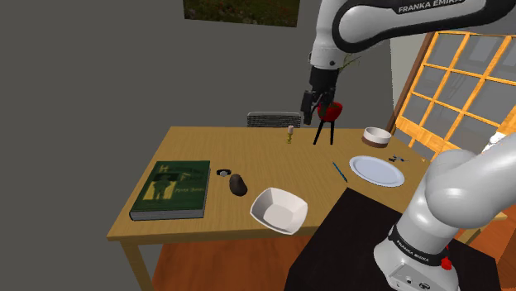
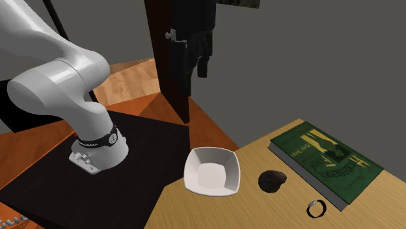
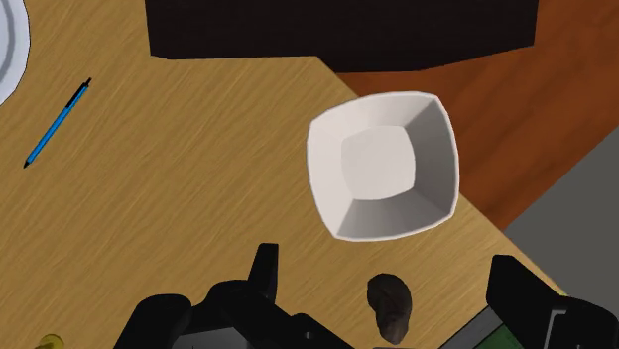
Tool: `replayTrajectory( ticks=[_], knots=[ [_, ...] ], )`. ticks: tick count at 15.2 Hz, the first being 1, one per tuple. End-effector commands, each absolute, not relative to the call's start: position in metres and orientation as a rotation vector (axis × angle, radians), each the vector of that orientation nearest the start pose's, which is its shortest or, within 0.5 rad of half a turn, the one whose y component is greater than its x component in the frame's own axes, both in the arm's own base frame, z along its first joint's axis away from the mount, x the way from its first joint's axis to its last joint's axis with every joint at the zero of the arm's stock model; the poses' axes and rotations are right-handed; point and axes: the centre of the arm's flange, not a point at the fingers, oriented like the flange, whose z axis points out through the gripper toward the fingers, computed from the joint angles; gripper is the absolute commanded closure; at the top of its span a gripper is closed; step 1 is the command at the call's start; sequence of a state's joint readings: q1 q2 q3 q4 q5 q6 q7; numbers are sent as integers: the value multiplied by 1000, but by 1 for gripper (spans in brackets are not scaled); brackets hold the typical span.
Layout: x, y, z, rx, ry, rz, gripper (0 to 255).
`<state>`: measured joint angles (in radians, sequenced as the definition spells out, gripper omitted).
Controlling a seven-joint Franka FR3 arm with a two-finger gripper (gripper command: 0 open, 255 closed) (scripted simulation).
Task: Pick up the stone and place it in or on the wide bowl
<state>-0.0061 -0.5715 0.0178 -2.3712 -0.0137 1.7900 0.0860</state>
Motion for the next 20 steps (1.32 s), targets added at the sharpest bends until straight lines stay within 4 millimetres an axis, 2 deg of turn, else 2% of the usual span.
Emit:
replayTrajectory(
  ticks=[1, 20],
  knots=[
    [394, 10, 508, -3165, 133, 17, 0],
    [554, 65, 317, -3181, 271, 74, 0]
  ],
)
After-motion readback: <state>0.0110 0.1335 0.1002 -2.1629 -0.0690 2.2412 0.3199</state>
